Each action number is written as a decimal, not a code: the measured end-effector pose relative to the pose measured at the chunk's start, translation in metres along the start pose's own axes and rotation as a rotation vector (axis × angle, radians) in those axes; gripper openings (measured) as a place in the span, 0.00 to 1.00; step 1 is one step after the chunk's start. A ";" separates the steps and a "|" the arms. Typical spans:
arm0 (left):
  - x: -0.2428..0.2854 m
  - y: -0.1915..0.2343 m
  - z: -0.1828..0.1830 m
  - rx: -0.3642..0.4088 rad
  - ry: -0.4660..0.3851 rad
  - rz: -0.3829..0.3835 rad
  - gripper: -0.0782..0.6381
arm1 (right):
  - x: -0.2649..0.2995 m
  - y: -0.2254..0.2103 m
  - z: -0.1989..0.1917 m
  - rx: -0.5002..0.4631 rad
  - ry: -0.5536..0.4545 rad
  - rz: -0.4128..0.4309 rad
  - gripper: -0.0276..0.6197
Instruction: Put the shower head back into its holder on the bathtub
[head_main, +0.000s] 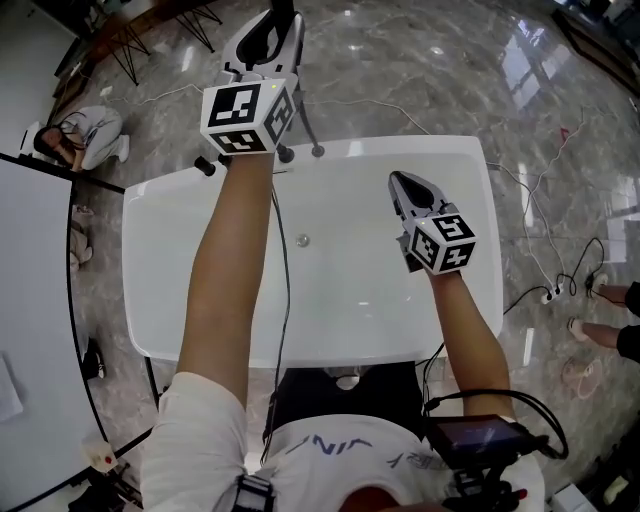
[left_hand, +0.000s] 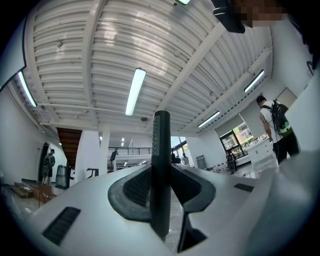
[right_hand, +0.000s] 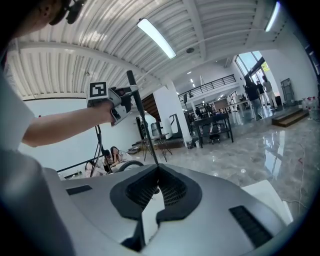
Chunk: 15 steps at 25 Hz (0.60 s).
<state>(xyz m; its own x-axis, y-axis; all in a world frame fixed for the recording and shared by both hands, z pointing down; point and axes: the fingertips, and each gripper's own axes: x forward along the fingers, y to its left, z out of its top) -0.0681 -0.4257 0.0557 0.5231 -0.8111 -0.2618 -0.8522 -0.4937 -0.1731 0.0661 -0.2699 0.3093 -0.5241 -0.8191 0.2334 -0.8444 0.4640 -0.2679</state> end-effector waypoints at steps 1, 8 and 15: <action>0.004 0.002 -0.005 -0.002 0.006 0.000 0.29 | 0.008 -0.004 0.006 -0.012 -0.009 -0.002 0.06; 0.006 0.009 -0.054 -0.040 0.088 0.019 0.29 | 0.038 -0.012 0.043 -0.052 -0.042 -0.003 0.06; -0.019 0.008 -0.140 -0.166 0.180 0.036 0.29 | 0.049 -0.009 0.007 -0.022 -0.020 0.009 0.06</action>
<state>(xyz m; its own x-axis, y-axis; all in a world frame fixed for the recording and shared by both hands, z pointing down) -0.0867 -0.4578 0.1922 0.4947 -0.8645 -0.0889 -0.8681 -0.4963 -0.0046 0.0486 -0.3159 0.3166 -0.5292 -0.8214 0.2125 -0.8422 0.4782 -0.2491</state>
